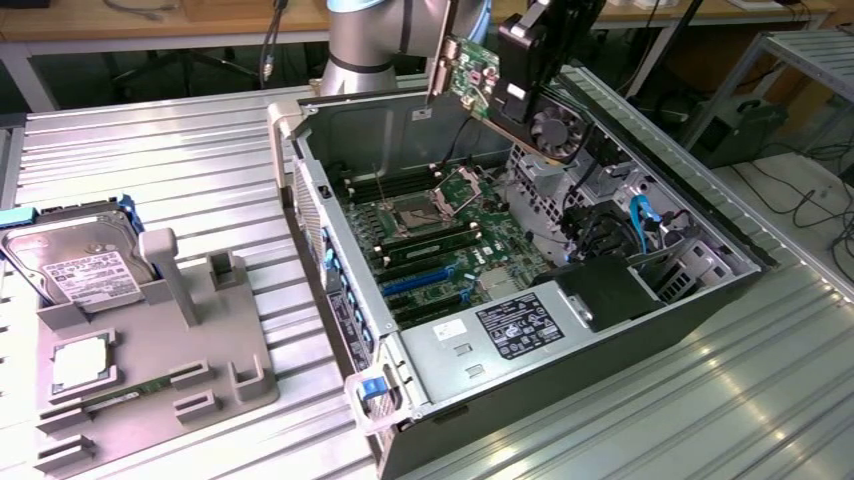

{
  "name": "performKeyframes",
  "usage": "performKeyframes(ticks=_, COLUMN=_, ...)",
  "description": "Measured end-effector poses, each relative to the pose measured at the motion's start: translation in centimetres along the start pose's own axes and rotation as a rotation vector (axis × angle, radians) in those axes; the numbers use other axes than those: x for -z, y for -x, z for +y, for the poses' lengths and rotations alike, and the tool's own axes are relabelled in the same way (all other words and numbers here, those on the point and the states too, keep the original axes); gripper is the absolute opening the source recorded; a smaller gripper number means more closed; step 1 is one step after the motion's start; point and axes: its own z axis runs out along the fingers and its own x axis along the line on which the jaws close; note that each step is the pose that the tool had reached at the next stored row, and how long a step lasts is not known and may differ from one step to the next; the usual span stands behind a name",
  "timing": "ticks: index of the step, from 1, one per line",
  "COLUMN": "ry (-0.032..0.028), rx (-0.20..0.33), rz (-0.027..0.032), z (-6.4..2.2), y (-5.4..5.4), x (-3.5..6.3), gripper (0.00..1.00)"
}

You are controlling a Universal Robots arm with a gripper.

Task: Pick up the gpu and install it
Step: 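Insert the gpu into the slot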

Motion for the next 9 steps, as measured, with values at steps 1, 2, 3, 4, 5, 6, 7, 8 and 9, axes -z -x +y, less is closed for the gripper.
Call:
performKeyframes(ticks=1, ry=0.0001, rx=0.006, rz=0.0001, z=0.0, y=0.0, x=0.0, gripper=0.27)
performKeyframes(ticks=2, ry=0.0003, rx=0.014, rz=0.0003, z=-0.01, y=0.0, x=0.0, gripper=0.27)
performKeyframes(ticks=3, ry=0.0003, rx=0.022, rz=0.0004, z=-0.02, y=-0.01, x=0.0, gripper=0.27)
performKeyframes(ticks=4, ry=0.0005, rx=0.027, rz=0.0005, z=-0.03, y=-0.02, x=0.0, gripper=0.27)
performKeyframes(ticks=5, ry=0.0006, rx=0.034, rz=0.0006, z=-0.04, y=-0.02, x=0.0, gripper=0.27)
performKeyframes(ticks=6, ry=0.0007, rx=0.044, rz=0.0008, z=-0.05, y=-0.02, x=0.0, gripper=0.27)
performKeyframes(ticks=7, ry=0.0009, rx=0.051, rz=0.0009, z=-0.05, y=-0.02, x=0.0, gripper=0.27)
performKeyframes(ticks=8, ry=0.001, rx=0.057, rz=0.001, z=-0.05, y=-0.03, x=0.0, gripper=0.27)
performKeyframes(ticks=9, ry=0.0011, rx=0.065, rz=0.0012, z=-0.05, y=-0.03, x=0.0, gripper=0.27)
